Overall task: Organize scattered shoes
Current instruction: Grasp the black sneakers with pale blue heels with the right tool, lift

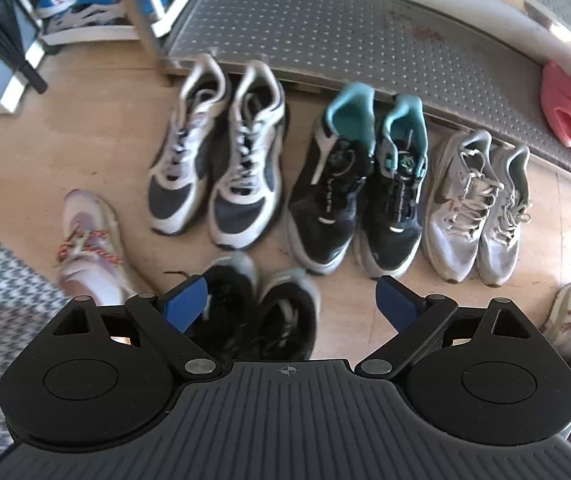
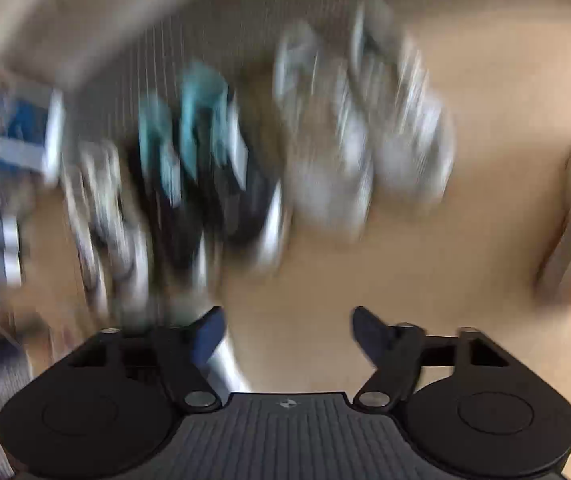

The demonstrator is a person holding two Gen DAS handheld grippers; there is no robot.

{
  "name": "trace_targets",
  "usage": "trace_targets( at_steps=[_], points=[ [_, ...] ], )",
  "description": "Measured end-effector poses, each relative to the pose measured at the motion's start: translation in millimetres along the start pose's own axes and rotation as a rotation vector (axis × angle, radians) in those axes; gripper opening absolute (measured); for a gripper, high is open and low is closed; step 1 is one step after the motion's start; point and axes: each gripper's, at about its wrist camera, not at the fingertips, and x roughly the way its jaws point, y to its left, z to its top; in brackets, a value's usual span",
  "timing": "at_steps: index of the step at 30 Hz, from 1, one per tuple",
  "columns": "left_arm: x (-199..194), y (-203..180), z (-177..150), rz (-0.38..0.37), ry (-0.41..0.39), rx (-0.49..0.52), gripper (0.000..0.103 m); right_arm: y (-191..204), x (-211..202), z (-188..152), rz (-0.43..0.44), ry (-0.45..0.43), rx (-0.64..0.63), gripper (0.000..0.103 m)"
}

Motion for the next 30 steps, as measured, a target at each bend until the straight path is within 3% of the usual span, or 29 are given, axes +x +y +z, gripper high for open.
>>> trace_targets(
  at_steps=[3, 7, 10, 12, 14, 20, 27, 30],
  points=[
    [-16.2, 7.0, 8.1, 0.013, -0.018, 0.091, 0.095, 52.0, 28.0, -30.0, -0.003, 0.067, -0.142, 0.059],
    [-21.8, 11.1, 20.5, 0.096, -0.065, 0.214, 0.095, 111.3, 48.7, -29.8, 0.091, 0.046, -0.209, 0.059],
    [-19.4, 22.4, 27.7, 0.047, -0.082, 0.138, 0.095, 138.9, 62.2, -17.4, 0.12, 0.009, -0.238, 0.059],
    [-20.6, 30.9, 34.3, -0.042, -0.076, 0.043, 0.095, 152.0, 72.4, -6.0, 0.121, 0.001, -0.251, 0.059],
    [-29.0, 36.7, 39.9, -0.107, -0.09, 0.011, 0.095, 163.7, 92.5, 3.0, 0.093, 0.021, -0.229, 0.059],
    [-44.6, 47.8, 48.5, -0.084, -0.165, 0.007, 0.095, 182.6, 139.6, 14.8, -0.013, 0.046, -0.171, 0.053],
    [-34.5, 72.2, 50.6, -0.09, -0.118, -0.079, 0.095, 191.6, 176.8, 19.2, -0.096, 0.036, -0.103, 0.051],
    [-33.9, 74.3, 51.9, -0.085, -0.117, -0.093, 0.095, 192.9, 188.4, 16.1, -0.117, 0.013, -0.136, 0.054]
  ],
)
